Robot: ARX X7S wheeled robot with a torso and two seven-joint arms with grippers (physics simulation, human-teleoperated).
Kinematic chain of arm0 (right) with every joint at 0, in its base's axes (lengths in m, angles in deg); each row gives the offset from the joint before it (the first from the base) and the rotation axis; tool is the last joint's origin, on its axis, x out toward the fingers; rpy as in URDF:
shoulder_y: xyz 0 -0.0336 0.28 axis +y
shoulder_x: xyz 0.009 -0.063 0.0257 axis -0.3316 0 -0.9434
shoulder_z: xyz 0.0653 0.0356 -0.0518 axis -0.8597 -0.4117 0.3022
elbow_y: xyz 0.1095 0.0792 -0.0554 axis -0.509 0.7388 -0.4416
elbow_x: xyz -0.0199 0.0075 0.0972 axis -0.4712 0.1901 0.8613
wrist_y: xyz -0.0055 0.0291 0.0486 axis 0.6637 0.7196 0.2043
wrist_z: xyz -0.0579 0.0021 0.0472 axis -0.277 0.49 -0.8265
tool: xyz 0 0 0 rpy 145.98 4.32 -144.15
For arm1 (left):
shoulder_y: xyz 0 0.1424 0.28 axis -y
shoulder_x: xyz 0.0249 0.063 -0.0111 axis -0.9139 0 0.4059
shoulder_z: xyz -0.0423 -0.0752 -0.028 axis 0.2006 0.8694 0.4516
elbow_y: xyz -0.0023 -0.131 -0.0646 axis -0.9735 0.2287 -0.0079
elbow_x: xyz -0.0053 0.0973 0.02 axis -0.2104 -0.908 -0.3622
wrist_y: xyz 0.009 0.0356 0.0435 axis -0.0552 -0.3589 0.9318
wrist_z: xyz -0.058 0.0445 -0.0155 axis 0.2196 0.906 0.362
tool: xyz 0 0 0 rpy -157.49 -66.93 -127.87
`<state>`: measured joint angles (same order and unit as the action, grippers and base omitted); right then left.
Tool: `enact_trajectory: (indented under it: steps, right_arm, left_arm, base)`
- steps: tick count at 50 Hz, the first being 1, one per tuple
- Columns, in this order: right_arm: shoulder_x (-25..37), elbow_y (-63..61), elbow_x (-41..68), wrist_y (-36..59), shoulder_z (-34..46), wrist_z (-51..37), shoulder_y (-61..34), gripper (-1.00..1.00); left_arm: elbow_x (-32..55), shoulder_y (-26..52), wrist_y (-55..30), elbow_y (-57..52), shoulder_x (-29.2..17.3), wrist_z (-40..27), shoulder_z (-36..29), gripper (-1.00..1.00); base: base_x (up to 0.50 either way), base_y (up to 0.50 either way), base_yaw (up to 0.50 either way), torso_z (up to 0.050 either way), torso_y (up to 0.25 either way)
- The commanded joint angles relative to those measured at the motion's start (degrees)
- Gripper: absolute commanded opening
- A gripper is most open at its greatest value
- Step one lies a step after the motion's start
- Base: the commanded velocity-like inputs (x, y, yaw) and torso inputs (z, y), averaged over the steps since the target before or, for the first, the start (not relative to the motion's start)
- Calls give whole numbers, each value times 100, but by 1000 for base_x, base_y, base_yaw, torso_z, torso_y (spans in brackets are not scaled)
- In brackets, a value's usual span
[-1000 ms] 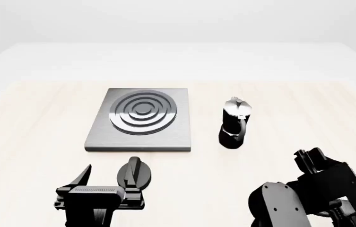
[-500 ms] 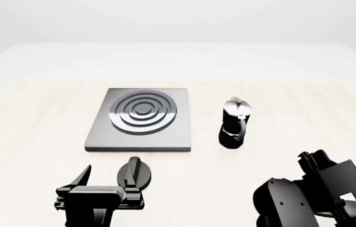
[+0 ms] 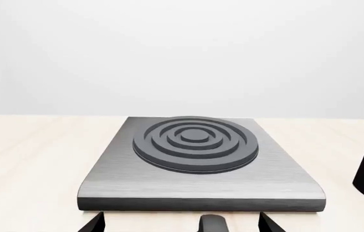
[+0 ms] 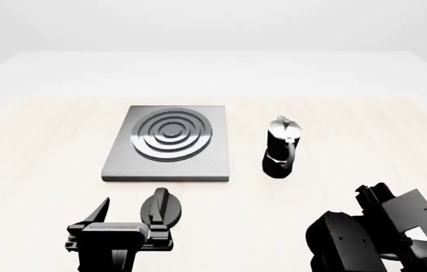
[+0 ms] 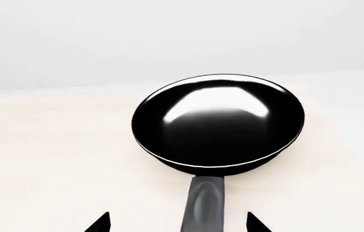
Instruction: Put the frying pan on the stove.
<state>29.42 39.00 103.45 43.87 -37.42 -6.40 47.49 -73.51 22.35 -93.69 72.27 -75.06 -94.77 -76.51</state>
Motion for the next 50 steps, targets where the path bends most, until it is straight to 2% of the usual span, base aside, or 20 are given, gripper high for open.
enact_trajectory:
  steps: [1, 50]
  right_arm:
    - [-8, 293, 145, -52, -93, 80, -87, 100]
    - [25, 685, 785, -334, -462, 299, 81, 100]
  left_arm:
    - [33, 5, 7, -2, -25, -22, -16, 100]
    - [91, 21, 70, 29, -109, -125, -109, 100]
  base:
    - [0, 0, 0, 0, 0]
    - [0, 0, 0, 0, 0]
